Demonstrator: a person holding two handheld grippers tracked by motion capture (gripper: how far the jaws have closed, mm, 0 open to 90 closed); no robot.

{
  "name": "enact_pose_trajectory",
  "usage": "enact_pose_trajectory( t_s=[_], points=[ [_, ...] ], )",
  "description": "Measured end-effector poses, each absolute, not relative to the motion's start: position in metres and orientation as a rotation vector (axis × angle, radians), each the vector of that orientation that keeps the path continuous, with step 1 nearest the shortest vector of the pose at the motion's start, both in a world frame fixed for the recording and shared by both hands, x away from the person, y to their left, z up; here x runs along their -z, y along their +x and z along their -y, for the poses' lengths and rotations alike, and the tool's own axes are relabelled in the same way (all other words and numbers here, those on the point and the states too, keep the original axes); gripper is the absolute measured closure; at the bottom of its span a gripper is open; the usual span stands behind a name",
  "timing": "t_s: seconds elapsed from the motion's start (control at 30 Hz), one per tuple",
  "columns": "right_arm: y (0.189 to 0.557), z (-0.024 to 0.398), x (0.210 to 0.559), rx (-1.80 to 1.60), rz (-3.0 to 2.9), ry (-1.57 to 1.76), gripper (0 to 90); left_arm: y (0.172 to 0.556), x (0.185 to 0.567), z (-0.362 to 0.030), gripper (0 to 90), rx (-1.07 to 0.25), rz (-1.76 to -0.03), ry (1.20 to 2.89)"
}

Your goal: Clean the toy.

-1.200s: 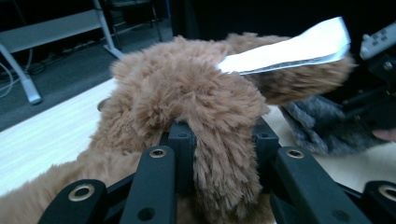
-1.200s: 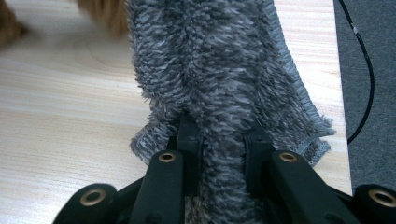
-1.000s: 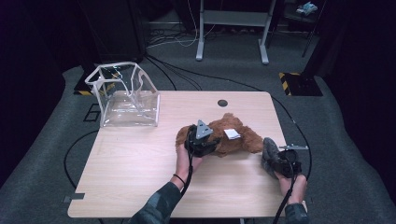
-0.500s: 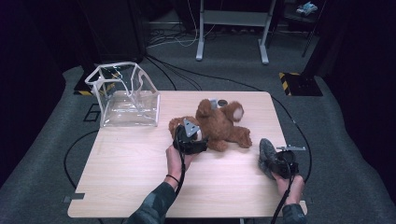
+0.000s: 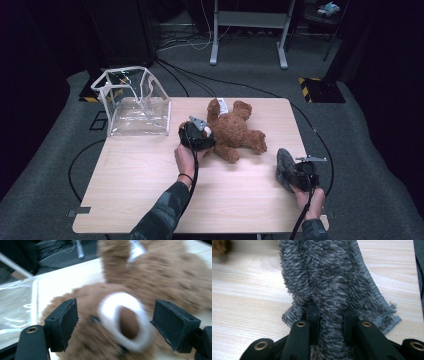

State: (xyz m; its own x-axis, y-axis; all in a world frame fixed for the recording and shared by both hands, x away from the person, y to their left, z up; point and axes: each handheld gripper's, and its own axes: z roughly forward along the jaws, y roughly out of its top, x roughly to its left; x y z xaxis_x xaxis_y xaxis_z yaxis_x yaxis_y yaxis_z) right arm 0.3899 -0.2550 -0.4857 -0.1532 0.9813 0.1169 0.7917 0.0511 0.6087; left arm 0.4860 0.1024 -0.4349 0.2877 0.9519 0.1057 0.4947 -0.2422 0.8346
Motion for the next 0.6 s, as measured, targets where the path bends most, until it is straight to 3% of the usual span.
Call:
enact_pose_trajectory(
  t_s=[0.07,0.23,0.33,0.43,0.6],
  points=[
    [0.389,0.255,0.485,-0.803,-2.004,1.794,73.8,0.494,0.435,-0.107,15.9,-0.776,-1.329,1.847],
    [0.389,0.255,0.485,-0.81,-2.005,1.79,73.9,0.505,0.442,-0.103,20.8,-0.704,-1.31,1.962],
    [0.389,0.256,0.485,-0.818,-2.011,1.769,73.9,0.505,0.449,-0.103,28.2,-0.69,-1.298,1.987],
    [0.387,0.256,0.485,-0.817,-2.003,1.787,74.0,0.503,0.45,-0.103,42.6,-0.677,-1.259,1.997],
    [0.387,0.258,0.481,-0.83,-1.998,1.757,74.1,0.498,0.449,-0.109,50.7,-0.631,-1.173,1.988]
  ],
)
